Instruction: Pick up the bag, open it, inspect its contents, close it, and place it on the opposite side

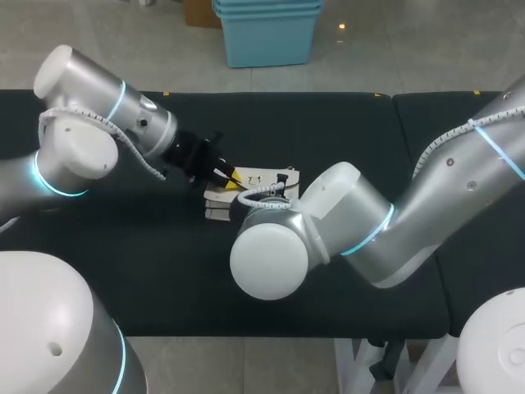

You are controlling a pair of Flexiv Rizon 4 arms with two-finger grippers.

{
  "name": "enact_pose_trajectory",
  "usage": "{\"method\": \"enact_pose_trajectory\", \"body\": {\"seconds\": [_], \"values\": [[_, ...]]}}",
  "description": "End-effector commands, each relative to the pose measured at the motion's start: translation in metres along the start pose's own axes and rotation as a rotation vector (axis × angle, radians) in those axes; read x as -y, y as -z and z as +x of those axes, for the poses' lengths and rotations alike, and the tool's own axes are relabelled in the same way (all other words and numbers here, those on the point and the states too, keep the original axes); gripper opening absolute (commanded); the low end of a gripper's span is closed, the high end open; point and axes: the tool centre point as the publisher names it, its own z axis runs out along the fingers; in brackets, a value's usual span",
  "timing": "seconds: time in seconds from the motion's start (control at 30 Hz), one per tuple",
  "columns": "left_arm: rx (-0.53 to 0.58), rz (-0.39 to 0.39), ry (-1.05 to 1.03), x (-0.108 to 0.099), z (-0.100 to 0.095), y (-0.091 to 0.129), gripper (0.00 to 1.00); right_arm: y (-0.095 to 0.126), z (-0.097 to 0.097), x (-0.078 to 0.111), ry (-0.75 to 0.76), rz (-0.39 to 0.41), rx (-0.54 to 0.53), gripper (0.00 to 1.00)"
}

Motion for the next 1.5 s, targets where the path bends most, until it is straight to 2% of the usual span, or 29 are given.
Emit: {"method": "enact_pose_trajectory", "body": {"seconds": [0.03, 0.17, 0.3, 0.43, 0.67, 1.3, 1.5], "values": [[0.001, 0.014, -0.013, 0.004, -0.001, -0.008, 0.00, -0.002, 0.001, -0.001, -0.002, -0.001, 0.006, 0.00], [0.010, -0.003, -0.027, 0.005, 0.002, -0.004, 0.00, -0.002, 0.001, -0.001, -0.002, -0.001, 0.006, 0.00], [0.043, -0.026, 0.007, -0.004, 0.008, 0.003, 0.00, -0.002, 0.001, -0.001, -0.002, -0.001, 0.006, 0.00], [0.085, -0.010, 0.049, -0.012, 0.012, 0.006, 0.00, -0.002, 0.001, -0.001, -0.002, -0.001, 0.006, 0.00], [0.165, -0.022, 0.009, -0.001, 0.010, 0.013, 0.00, -0.002, 0.001, -0.001, -0.002, -0.001, 0.006, 0.00], [0.167, -0.024, 0.009, 0.000, 0.010, 0.012, 0.00, -0.002, 0.001, -0.001, -0.002, -0.001, 0.006, 0.00], [0.197, -0.054, -0.077, 0.001, 0.012, 0.010, 0.00, -0.002, 0.001, -0.001, -0.002, -0.001, 0.006, 0.00]]}}
